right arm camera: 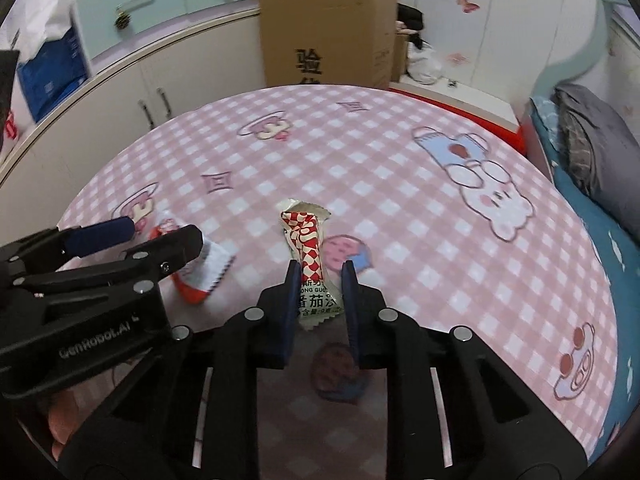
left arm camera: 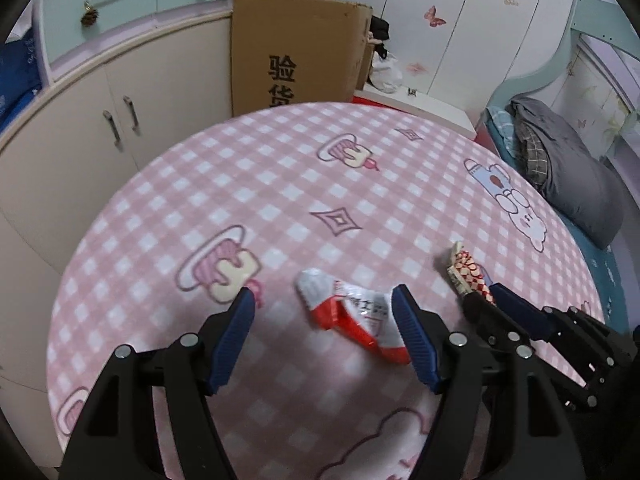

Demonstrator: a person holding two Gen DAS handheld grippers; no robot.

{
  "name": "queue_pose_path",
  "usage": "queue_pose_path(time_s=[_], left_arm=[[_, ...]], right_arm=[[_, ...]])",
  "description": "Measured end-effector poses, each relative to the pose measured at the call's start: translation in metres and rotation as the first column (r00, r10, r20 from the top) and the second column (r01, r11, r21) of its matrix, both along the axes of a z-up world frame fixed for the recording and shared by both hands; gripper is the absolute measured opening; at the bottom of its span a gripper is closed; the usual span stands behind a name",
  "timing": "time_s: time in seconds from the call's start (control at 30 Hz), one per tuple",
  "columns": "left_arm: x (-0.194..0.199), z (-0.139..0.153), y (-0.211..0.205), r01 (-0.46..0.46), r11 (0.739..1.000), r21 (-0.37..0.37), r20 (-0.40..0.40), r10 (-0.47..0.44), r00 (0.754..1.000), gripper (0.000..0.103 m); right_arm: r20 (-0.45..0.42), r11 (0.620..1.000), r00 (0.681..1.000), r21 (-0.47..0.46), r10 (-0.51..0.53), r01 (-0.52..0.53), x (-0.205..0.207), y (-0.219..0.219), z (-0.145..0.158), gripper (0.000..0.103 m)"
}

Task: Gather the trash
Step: 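Grasp the red-white striped wrapper with the right tool while the left tool grasps the red-white packet, then carry the striped wrapper and red-white packet with both tools over the bin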

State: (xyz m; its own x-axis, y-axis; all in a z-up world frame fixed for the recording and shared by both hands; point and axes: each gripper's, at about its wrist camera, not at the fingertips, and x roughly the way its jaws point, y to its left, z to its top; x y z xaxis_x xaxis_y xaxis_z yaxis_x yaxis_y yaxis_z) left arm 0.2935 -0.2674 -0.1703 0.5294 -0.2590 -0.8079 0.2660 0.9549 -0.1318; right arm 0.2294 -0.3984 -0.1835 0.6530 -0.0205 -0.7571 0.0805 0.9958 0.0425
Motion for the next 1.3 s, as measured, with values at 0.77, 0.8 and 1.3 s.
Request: queue_pose_path(time_s=[0.77,0.8,1.3], left_arm=[[-0.031,0.023,0.06,-0.018,1.0,-0.019,0.06,0.019,0.998,0.018],[-0.037,0.028,0.075,-0.039,0.999,-0.028,0.063,0.04,0.997,0.018],[-0.108,0.052,0.263,-0.294,0.953,-0.072,0.05,0.298,0.953,0.018]], right_arm=[[0.064,0.996,0.994,0.033,0.085,-0.087,-0.025,0.049,0.035,0.02],[0.07,0.995,0.993,0.034,0.095,-0.098,-0.027,0.056,0.038,0.02],[0.102,0.932,0.929,0.034,0.355,-0.36,-0.066,0.242,0.065,0.02]])
